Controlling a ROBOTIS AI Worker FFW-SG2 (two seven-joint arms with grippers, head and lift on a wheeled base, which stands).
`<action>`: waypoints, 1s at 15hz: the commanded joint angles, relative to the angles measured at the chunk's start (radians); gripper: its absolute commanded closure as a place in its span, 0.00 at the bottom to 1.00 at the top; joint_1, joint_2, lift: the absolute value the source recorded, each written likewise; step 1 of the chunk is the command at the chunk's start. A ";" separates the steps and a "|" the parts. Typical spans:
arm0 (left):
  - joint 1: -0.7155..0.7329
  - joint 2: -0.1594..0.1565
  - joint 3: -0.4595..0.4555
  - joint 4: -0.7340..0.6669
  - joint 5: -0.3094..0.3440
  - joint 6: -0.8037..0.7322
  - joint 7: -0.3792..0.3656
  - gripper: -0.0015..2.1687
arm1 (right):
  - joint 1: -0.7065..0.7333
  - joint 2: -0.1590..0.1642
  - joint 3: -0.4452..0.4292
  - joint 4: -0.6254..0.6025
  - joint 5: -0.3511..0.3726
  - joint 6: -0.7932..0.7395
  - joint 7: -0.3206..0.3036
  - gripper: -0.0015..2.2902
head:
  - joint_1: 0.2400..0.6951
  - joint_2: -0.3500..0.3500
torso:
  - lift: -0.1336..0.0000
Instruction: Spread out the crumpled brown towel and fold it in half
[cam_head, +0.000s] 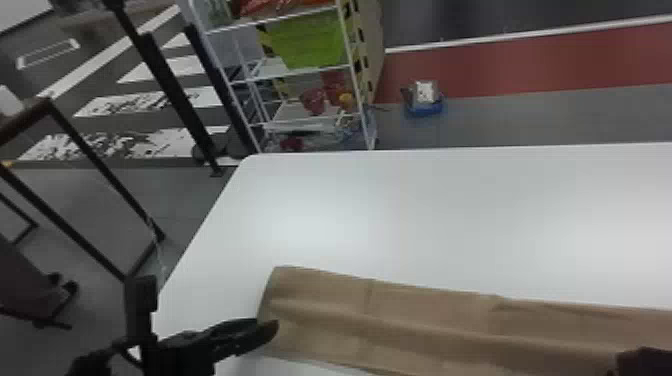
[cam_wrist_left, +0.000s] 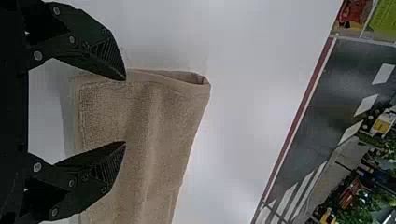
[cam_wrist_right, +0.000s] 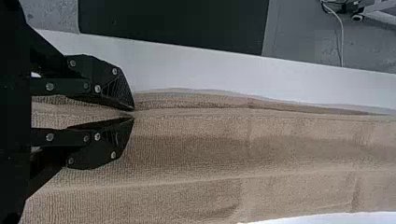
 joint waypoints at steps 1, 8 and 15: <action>0.000 -0.003 0.000 0.000 -0.002 0.000 0.000 0.22 | -0.006 0.001 0.001 0.000 -0.006 0.003 0.005 0.41 | 1.00 1.00 | 0.07; 0.001 -0.003 0.000 -0.008 -0.004 0.003 -0.005 0.22 | 0.005 -0.012 -0.019 -0.037 -0.019 0.046 0.005 0.41 | 1.00 1.00 | 0.07; 0.001 -0.003 0.000 -0.006 -0.004 0.003 -0.008 0.22 | -0.008 -0.012 -0.020 -0.029 -0.022 0.071 0.005 0.53 | 1.00 1.00 | 0.07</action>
